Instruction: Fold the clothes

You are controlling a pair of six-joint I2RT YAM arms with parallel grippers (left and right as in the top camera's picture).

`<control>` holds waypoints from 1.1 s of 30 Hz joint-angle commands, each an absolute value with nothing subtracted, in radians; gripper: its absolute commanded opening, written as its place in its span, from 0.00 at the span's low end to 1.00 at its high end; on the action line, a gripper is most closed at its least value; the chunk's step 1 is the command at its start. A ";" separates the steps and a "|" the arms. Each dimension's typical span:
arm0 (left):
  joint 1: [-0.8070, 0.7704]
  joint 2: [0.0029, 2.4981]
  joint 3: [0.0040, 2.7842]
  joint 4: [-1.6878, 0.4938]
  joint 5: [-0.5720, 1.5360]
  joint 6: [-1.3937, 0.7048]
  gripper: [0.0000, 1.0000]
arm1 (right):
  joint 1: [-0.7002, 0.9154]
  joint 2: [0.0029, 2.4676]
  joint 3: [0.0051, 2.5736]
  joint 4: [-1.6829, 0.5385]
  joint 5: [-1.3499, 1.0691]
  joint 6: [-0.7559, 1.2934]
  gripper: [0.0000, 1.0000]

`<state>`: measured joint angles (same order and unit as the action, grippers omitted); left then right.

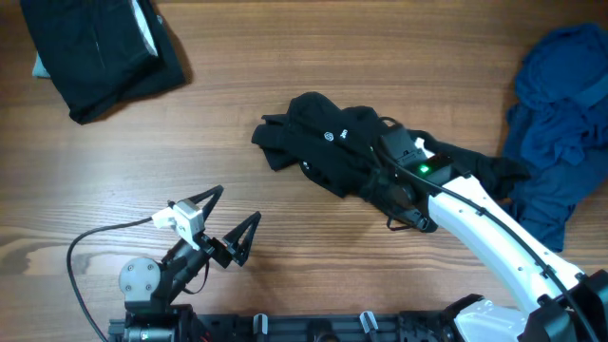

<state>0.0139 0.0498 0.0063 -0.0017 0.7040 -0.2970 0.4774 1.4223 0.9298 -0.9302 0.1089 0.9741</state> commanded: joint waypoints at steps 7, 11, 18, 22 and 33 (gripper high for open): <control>0.008 0.054 0.006 -0.017 0.679 -0.295 1.00 | 0.456 1.480 0.925 -0.928 0.247 1.033 0.77; 0.008 0.054 0.006 -0.017 0.679 -0.295 1.00 | 0.456 1.549 0.925 -0.921 0.255 1.051 0.78; 0.008 0.054 0.006 -0.017 0.667 -0.295 1.00 | 0.456 1.627 0.925 -0.935 0.298 1.077 0.78; 0.008 0.054 0.006 -0.017 0.656 -0.295 1.00 | 0.456 1.627 0.925 -0.935 0.305 1.076 0.78; 0.008 0.054 0.006 -0.017 0.653 -0.295 1.00 | 0.456 1.629 0.923 -0.891 0.345 1.072 0.78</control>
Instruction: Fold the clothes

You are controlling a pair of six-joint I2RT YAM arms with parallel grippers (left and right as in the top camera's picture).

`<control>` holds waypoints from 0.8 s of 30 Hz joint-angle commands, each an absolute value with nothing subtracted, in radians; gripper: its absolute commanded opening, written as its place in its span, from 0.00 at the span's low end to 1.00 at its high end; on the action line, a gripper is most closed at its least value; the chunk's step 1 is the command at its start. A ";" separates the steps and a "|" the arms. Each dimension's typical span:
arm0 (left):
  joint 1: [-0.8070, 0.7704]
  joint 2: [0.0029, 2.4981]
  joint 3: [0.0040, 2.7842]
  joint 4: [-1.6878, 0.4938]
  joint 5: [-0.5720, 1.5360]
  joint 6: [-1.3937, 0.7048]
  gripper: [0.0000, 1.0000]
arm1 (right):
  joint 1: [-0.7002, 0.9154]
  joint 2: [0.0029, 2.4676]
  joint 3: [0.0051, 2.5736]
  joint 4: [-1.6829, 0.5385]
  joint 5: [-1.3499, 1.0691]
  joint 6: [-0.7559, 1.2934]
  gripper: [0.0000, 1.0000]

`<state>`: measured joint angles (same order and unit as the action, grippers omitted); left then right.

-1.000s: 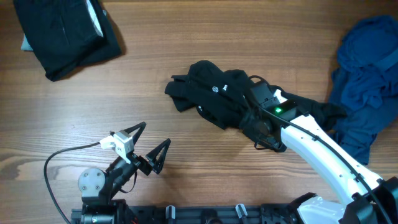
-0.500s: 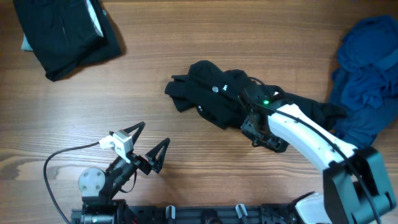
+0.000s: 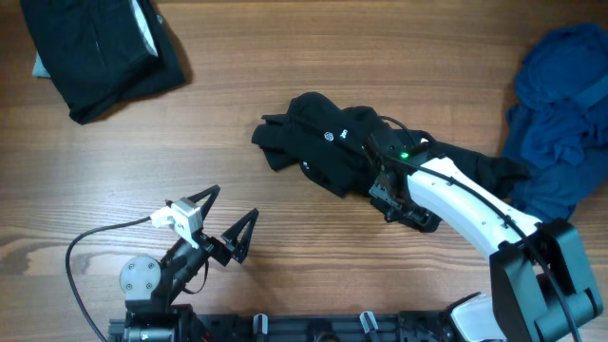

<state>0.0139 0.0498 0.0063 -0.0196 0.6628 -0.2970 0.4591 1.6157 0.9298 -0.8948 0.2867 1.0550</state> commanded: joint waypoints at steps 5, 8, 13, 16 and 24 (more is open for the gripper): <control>0.008 0.054 0.006 -0.017 0.653 -0.295 1.00 | 0.450 1.629 0.923 -0.904 0.360 1.073 0.78; 0.008 0.054 0.006 -0.017 0.653 -0.295 1.00 | 0.431 1.630 0.923 -0.926 0.362 1.071 0.78; 0.008 0.054 0.006 -0.017 0.653 -0.295 1.00 | 0.411 1.630 0.902 -0.931 0.363 1.046 0.78; 0.008 0.054 0.006 -0.017 0.653 -0.295 1.00 | 0.411 1.630 0.878 -0.916 0.358 1.047 0.78; 0.008 0.054 0.006 -0.017 0.653 -0.295 1.00 | 0.411 1.630 0.873 -0.918 0.307 1.047 0.68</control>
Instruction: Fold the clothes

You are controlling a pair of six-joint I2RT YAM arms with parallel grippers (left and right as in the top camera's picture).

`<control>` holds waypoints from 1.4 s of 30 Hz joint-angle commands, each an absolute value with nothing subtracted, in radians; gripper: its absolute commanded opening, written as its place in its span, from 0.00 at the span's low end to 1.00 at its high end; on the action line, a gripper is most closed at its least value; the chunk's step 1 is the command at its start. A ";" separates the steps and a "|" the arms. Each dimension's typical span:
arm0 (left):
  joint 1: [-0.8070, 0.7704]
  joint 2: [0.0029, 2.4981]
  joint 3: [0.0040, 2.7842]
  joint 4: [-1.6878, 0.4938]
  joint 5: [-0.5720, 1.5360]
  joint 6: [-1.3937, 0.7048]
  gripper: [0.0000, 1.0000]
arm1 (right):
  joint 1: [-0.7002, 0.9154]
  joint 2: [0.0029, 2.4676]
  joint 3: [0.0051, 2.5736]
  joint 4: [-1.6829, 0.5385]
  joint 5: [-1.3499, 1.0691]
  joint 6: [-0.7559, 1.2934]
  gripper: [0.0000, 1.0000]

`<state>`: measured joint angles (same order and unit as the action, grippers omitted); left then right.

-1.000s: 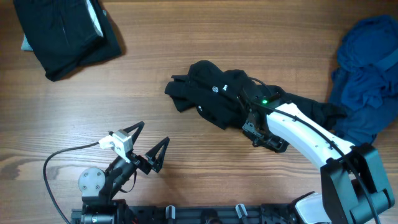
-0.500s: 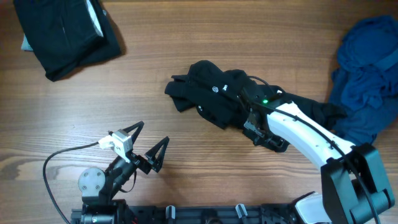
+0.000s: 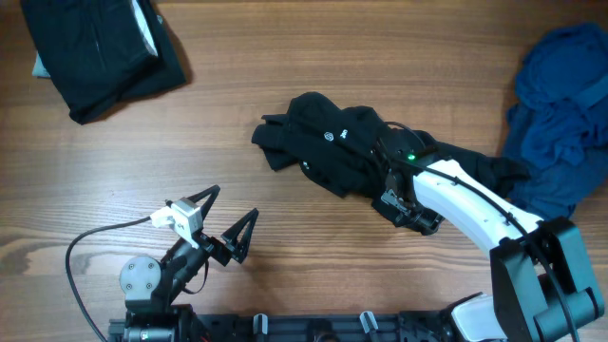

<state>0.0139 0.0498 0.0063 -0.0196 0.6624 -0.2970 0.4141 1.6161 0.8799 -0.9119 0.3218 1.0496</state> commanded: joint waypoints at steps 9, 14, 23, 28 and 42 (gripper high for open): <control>0.008 0.054 0.006 -0.016 0.653 -0.295 1.00 | 0.411 1.630 0.873 -0.923 0.286 1.047 0.30; 0.008 0.054 0.006 -0.016 0.653 -0.295 1.00 | 0.411 1.630 0.885 -0.918 0.287 1.007 0.38; 0.008 0.054 0.006 -0.016 0.653 -0.295 1.00 | 0.411 1.609 1.007 -1.015 0.286 0.953 0.33; 0.008 0.054 0.006 -0.005 0.654 -0.296 1.00 | 0.411 1.585 1.023 -1.007 0.252 0.891 0.04; 0.008 0.054 0.006 -0.017 0.653 -0.295 1.00 | 0.413 1.588 0.996 -0.989 0.182 0.893 0.42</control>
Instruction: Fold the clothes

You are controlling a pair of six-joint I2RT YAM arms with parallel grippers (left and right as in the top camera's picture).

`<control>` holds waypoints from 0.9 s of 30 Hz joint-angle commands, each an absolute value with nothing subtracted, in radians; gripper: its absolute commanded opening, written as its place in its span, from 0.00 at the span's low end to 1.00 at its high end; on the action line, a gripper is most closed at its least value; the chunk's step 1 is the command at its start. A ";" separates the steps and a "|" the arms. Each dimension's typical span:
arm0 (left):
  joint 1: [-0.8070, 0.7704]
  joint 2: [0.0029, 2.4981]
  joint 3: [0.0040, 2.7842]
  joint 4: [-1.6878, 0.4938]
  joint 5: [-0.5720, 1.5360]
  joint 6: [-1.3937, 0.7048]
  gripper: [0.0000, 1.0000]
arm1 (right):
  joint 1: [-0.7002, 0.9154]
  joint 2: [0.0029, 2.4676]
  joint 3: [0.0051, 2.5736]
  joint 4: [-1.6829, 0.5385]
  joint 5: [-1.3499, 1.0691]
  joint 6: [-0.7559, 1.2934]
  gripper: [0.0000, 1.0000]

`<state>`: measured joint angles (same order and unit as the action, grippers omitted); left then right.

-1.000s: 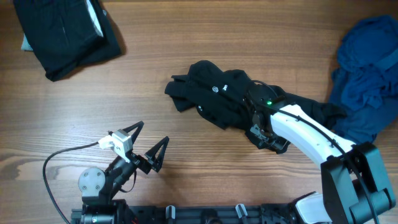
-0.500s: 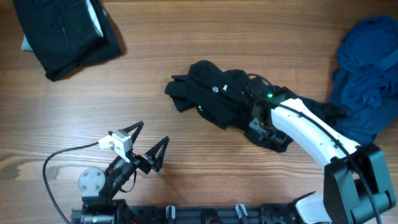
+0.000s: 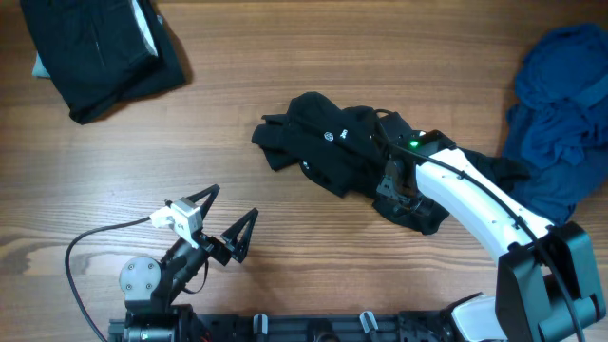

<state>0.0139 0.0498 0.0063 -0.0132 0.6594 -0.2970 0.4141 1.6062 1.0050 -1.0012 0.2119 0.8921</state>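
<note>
A crumpled black garment (image 3: 328, 142) with a small white logo lies in the middle of the table. My right gripper (image 3: 391, 186) points down onto its near right part, black against the black cloth, so how its jaws stand does not show. The white right arm (image 3: 475, 204) reaches in from the lower right. At the near left, my left gripper (image 3: 231, 215) rests open and holds nothing, well clear of the garment.
A folded black garment (image 3: 100, 52) lies at the far left corner. A heap of blue cloth (image 3: 560, 114) sits at the right edge, touching the black garment's right end. A black cable (image 3: 95, 237) loops beside the left arm's base.
My right gripper has moved a little farther onto the black garment, away from its near edge. The cloth there has barely shifted. The left arm has not moved.
The right gripper was first at the garment's near right edge, then a little to the left on the cloth, then close to the same spot. Now it sits slightly farther in. The garment stays crumpled and the left gripper has stayed open at the near left.
</note>
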 commanded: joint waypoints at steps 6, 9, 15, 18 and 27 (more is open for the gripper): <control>0.008 0.054 0.006 -0.020 0.653 -0.295 1.00 | 0.413 1.589 0.886 -0.862 0.136 0.891 0.45; 0.008 0.054 0.006 -0.020 0.653 -0.295 1.00 | 0.413 1.589 0.873 -0.839 0.137 0.891 0.45; 0.008 0.054 0.006 -0.020 0.653 -0.295 1.00 | 0.413 1.596 0.873 -0.837 0.195 0.890 0.45; 0.008 0.054 0.006 -0.020 0.653 -0.295 1.00 | 0.413 1.601 0.873 -0.837 0.210 0.889 0.45; 0.008 0.054 0.006 -0.020 0.653 -0.295 1.00 | 0.412 1.630 0.873 -0.823 0.274 0.891 0.45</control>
<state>0.0139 0.0498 0.0063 -0.0227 0.6556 -0.2970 0.4141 1.6047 0.8791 -0.8310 0.2138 0.8913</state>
